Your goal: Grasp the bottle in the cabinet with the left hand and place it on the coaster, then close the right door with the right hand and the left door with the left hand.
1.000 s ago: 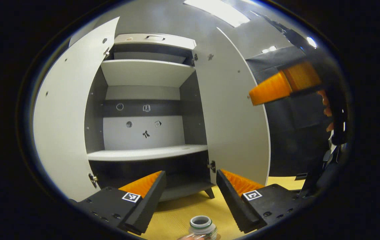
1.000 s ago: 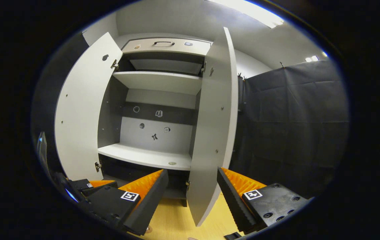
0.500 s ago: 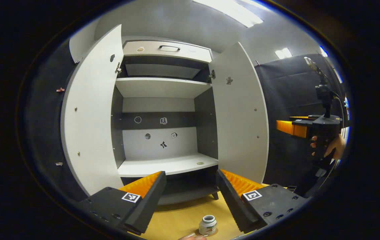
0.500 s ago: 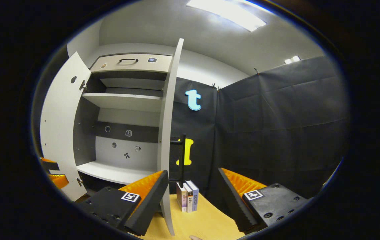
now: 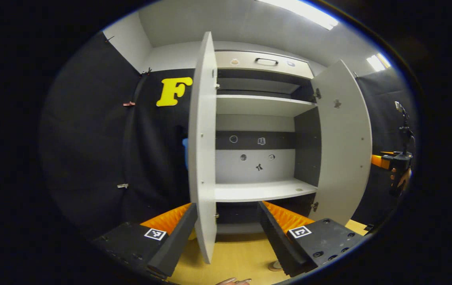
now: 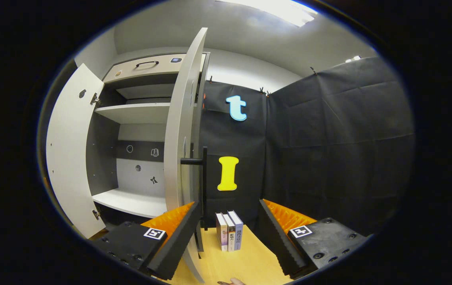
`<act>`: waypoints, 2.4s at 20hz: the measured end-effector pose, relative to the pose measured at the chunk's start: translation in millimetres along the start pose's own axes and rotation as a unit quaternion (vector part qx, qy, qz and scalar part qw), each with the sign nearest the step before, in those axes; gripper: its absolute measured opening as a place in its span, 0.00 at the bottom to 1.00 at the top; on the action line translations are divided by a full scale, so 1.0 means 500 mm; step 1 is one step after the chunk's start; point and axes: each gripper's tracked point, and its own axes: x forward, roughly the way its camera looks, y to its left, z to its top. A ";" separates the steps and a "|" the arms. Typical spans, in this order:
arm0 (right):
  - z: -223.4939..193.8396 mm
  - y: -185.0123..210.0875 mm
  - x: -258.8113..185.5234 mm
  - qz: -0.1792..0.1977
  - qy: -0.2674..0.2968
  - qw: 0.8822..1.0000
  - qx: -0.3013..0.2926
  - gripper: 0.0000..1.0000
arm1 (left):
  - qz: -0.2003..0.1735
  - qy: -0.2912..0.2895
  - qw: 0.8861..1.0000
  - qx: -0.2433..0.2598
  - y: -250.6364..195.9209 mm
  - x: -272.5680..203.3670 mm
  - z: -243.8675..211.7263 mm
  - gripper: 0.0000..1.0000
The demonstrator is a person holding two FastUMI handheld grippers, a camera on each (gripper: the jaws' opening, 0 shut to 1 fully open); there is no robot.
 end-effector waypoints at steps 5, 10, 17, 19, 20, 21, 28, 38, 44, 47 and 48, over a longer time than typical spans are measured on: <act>-0.002 0.018 0.003 0.011 0.002 1.000 0.003 0.95 | 0.070 0.009 0.997 0.016 0.151 -0.030 -0.007 0.96; -0.006 0.070 -0.009 0.007 -0.001 1.000 0.016 0.94 | 0.072 0.006 0.997 0.019 0.197 0.005 0.002 0.96; -0.010 0.207 -0.006 0.026 -0.003 0.999 0.021 0.94 | 0.023 -0.002 1.000 0.019 0.195 0.096 -0.004 0.96; -0.017 0.271 0.008 0.052 -0.003 0.998 0.029 0.94 | 0.015 -0.003 1.000 0.022 0.205 0.118 -0.005 0.96; -0.027 0.311 0.014 0.072 0.005 0.997 0.033 0.94 | 0.008 -0.003 1.000 0.020 0.203 0.128 -0.007 0.96; -0.036 0.347 0.021 0.088 0.013 0.995 0.034 0.94 | -0.001 -0.003 1.000 0.015 0.200 0.139 -0.007 0.96; -0.003 0.402 0.009 0.098 -0.011 0.995 -0.006 0.98 | -0.066 -0.013 0.998 -0.016 0.168 0.175 0.001 0.92; -0.011 0.349 -0.002 0.068 -0.005 0.997 -0.023 0.97 | -0.131 -0.013 0.991 -0.013 0.056 0.186 0.004 0.91; 0.002 0.301 0.020 0.095 -0.016 0.994 -0.054 0.97 | -0.126 -0.019 0.992 -0.003 -0.039 0.207 0.013 0.91; 0.002 0.284 0.047 0.127 -0.013 0.990 -0.056 0.97 | -0.110 -0.017 0.994 -0.007 -0.098 0.224 0.010 0.86; 0.005 0.280 0.056 0.138 -0.014 0.989 -0.052 0.98 | -0.107 -0.016 0.994 -0.005 -0.121 0.233 0.011 0.91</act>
